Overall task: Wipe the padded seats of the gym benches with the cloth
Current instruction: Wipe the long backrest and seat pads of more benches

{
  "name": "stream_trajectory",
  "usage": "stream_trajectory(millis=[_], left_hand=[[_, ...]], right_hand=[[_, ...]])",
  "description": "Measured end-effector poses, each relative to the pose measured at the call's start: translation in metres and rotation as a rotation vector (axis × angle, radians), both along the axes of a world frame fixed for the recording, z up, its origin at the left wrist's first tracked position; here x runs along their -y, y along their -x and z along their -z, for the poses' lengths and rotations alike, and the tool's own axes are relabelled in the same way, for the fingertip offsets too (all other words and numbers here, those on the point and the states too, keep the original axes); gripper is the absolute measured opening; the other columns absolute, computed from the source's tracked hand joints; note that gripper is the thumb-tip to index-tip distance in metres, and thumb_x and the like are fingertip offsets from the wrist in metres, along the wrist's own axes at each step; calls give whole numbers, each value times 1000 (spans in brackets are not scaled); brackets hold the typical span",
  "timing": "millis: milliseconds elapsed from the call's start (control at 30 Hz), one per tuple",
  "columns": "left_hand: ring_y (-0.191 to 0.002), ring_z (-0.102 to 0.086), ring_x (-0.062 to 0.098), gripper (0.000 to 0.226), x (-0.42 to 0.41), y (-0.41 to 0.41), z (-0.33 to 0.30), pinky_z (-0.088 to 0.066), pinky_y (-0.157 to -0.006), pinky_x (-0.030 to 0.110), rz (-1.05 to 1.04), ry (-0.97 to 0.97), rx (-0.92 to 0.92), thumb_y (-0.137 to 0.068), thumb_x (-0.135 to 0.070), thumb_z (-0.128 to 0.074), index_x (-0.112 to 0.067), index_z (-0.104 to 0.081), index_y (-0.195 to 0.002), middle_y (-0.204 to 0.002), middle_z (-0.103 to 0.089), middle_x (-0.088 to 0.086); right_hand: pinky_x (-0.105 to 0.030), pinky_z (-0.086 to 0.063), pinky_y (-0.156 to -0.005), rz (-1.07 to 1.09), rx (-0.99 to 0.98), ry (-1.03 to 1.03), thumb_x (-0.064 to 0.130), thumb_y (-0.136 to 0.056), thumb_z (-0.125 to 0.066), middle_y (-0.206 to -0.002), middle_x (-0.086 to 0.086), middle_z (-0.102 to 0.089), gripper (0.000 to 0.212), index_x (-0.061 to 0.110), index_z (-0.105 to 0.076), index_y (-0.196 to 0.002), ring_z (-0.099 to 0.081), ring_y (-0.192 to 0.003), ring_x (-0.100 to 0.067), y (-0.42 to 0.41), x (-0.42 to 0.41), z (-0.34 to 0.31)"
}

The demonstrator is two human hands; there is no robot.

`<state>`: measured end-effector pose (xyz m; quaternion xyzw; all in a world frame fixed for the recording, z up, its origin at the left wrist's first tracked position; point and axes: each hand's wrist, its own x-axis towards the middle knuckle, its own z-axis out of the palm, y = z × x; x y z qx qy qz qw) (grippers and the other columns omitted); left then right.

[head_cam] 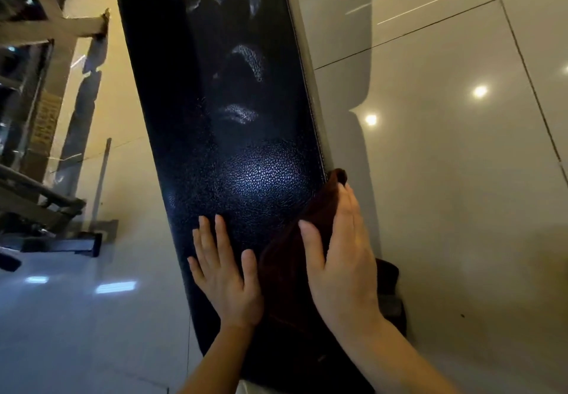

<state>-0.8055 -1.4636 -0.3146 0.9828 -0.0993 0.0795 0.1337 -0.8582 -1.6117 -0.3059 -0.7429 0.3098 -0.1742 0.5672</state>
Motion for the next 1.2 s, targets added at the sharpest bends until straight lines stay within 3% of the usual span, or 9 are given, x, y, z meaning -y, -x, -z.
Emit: stream_trajectory(millis=[167, 300, 533, 733, 833, 967, 1067, 1133, 1200], left_hand=[[-149, -1, 8, 66, 1, -2, -1, -1, -117, 47, 3, 4, -4, -96, -65, -9, -33, -10, -153, -161, -13, -2], [-149, -4, 14, 64, 2, 0, -2, -1, -117, 49, -9, 0, -6, -95, -54, -20, -29, -12, -153, -160, -11, -4], [-149, 6, 11, 68, 6, -2, -15, 7, -118, 47, -30, 28, -134, -82, -66, -13, -40, -2, -145, -160, 2, -10], [-149, 14, 14, 98, 1, -6, -32, 11, -117, 49, 21, -13, -330, -62, -81, -17, -37, 4, -148, -162, 14, -5], [-148, 18, 14, 112, 3, -7, -37, 11, -117, 51, 14, -63, -401, -56, -85, -19, -35, 11, -151, -161, 20, -6], [-148, 17, 16, 118, 9, -3, -36, 9, -117, 53, -8, -99, -369, -54, -86, -20, -31, 10, -153, -162, 19, -5], [-149, 15, 17, 119, 11, -2, -36, 8, -117, 54, -25, -104, -359, -53, -86, -20, -30, 9, -154, -162, 17, -4], [-149, 16, 17, 119, 11, -1, -35, 8, -117, 54, -24, -100, -366, -53, -86, -20, -30, 9, -154, -162, 18, -4], [-149, 16, 17, 119, 11, 0, -35, 8, -117, 54, -25, -100, -370, -53, -86, -20, -30, 9, -154, -162, 18, -4]], right_hand=[[5, -10, -103, 10, -7, 13, 49, -97, -37, -154, -10, -36, 68, 8, -29, -150, -34, -140, -17, -5, 2, -3], [6, -5, -103, -52, 2, 24, 52, -96, -36, -157, -10, -30, 72, 7, -24, -152, -27, -144, -17, -1, 5, -1], [-26, -32, -104, -66, -54, 57, 55, -94, -32, -151, -15, -41, 75, 2, -31, -149, -41, -138, -27, 40, -12, 11], [-31, -29, -109, -93, -119, 20, 50, -96, -35, -151, -17, -39, 72, 1, -31, -149, -41, -139, -27, 102, -43, 27], [-36, -40, -103, -91, -159, 76, 50, -99, -33, -150, -19, -37, 69, 1, -36, -147, -46, -133, -31, 131, -57, 38], [-40, -46, -94, -62, -138, 154, 41, -94, -38, -134, -15, -41, 63, 1, -36, -143, -42, -118, -26, 159, -71, 50], [-37, -33, -106, -95, -103, 50, 40, -95, -38, -144, -13, -38, 66, 5, -27, -149, -35, -130, -21, 167, -80, 56], [-19, -18, -115, -149, -60, -84, 43, -95, -37, -154, -9, -31, 70, 12, -14, -153, -22, -141, -9, 169, -79, 58], [-12, -14, -116, -186, -26, -167, 46, -95, -39, -160, -5, -23, 72, 18, -8, -153, -16, -145, -6, 167, -75, 56]])
